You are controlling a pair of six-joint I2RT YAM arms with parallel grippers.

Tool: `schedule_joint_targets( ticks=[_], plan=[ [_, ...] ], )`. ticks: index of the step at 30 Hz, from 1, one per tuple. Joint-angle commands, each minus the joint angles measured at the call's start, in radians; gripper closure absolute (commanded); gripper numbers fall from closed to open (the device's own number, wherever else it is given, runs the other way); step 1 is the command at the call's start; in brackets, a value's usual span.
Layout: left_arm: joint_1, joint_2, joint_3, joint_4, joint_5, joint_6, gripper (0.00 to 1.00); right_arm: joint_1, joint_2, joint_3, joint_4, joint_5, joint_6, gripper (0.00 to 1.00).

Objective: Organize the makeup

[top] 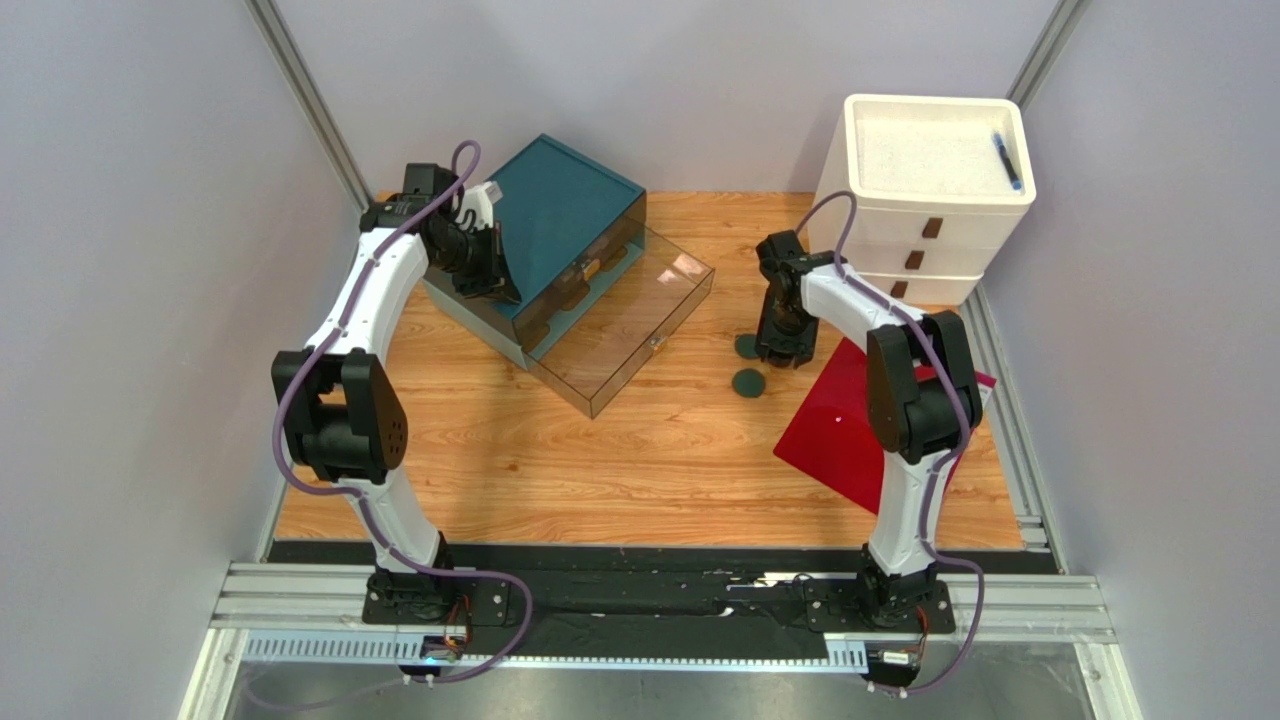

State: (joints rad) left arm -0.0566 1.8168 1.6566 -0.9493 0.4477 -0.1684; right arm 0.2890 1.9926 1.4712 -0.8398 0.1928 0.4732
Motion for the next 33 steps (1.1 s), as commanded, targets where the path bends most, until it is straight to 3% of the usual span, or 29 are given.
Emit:
schedule_joint_targets(
  ticks=[1, 6, 10, 14, 24, 27, 28, 31, 33],
  plan=[
    [-0.012, 0.124, -0.109, -0.212, -0.165, 0.069, 1.0, 0.027, -0.12, 0.083, 0.01, -0.041, -0.022, 1.0],
    [-0.012, 0.125, -0.109, -0.21, -0.168, 0.072, 1.0, 0.104, -0.08, 0.294, -0.056, -0.049, -0.03, 1.0],
    [-0.011, 0.127, -0.11, -0.21, -0.167, 0.07, 1.0, 0.176, 0.006, 0.535, -0.087, -0.078, -0.024, 1.0],
    [-0.012, 0.13, -0.113, -0.207, -0.164, 0.067, 1.0, 0.24, 0.139, 0.671, -0.097, -0.107, -0.013, 1.0],
    [-0.012, 0.128, -0.116, -0.206, -0.161, 0.069, 1.0, 0.285, 0.331, 0.765, -0.062, -0.179, 0.077, 0.97],
    [-0.012, 0.128, -0.116, -0.206, -0.161, 0.067, 1.0, 0.285, 0.348, 0.771, -0.05, -0.179, 0.085, 0.92],
    [-0.012, 0.127, -0.118, -0.206, -0.159, 0.067, 1.0, 0.285, 0.351, 0.775, -0.048, -0.179, 0.087, 0.79],
    [-0.012, 0.122, -0.121, -0.203, -0.159, 0.064, 1.0, 0.285, 0.348, 0.773, -0.047, -0.168, 0.093, 0.56],
    [-0.012, 0.115, -0.127, -0.197, -0.158, 0.061, 1.0, 0.285, 0.347, 0.77, -0.048, -0.156, 0.096, 0.48]
  ],
)
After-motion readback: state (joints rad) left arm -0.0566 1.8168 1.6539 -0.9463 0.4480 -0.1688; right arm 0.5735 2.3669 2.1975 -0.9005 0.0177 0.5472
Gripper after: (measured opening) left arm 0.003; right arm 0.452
